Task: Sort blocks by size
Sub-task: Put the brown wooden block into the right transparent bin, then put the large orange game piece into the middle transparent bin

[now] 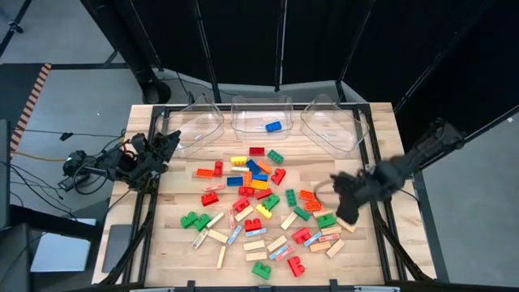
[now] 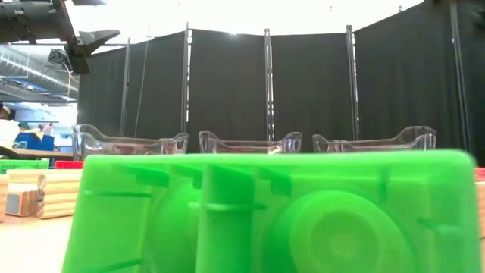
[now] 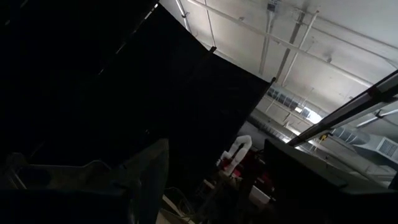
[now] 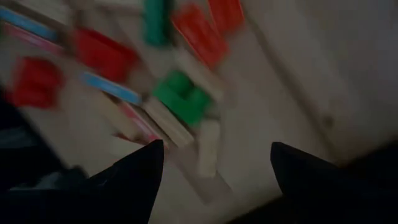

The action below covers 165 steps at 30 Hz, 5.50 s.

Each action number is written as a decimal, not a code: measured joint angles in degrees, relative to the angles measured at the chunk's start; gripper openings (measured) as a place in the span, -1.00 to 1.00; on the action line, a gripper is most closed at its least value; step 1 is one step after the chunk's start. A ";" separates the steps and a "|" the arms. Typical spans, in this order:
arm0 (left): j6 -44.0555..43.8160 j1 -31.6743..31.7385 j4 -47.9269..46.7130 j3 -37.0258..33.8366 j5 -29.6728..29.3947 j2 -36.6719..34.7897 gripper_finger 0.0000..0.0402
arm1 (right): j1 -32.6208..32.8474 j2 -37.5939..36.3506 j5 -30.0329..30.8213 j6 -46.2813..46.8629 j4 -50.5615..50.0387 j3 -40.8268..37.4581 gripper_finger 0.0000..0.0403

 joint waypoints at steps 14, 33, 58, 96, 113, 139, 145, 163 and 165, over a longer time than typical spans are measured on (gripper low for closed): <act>0.31 0.01 -0.01 0.00 0.01 0.00 0.34 | 9.01 6.58 -1.72 12.49 20.19 -18.64 0.54; 0.39 0.00 -0.25 0.00 -0.01 0.02 0.34 | 12.44 19.16 -7.94 12.37 30.81 -20.90 -0.11; 0.39 -0.01 -1.59 0.00 -0.03 0.07 0.34 | -25.89 -1.99 20.88 -4.39 8.26 -9.25 -0.41; -0.15 0.00 -3.05 0.00 -0.03 0.07 0.34 | -42.08 3.91 -10.50 -57.93 38.66 -9.10 0.62; -1.08 -0.01 -3.74 0.00 -0.03 0.07 0.34 | -28.80 26.38 -4.96 -63.96 38.25 -9.10 0.62; -2.73 -0.01 -6.57 0.01 -0.04 0.09 0.34 | -44.27 24.90 8.76 -64.50 41.31 9.95 -0.24; -2.66 0.01 -7.57 0.01 -0.06 0.09 0.34 | -56.17 26.75 9.03 -65.23 52.56 13.09 -0.24; -4.15 0.01 -7.87 0.00 -0.82 0.94 0.34 | -64.52 31.01 -4.38 -65.04 52.60 15.47 0.70; -4.17 0.01 -7.75 0.00 -0.82 0.94 0.34 | -63.75 29.99 -8.99 -66.04 49.55 18.17 0.75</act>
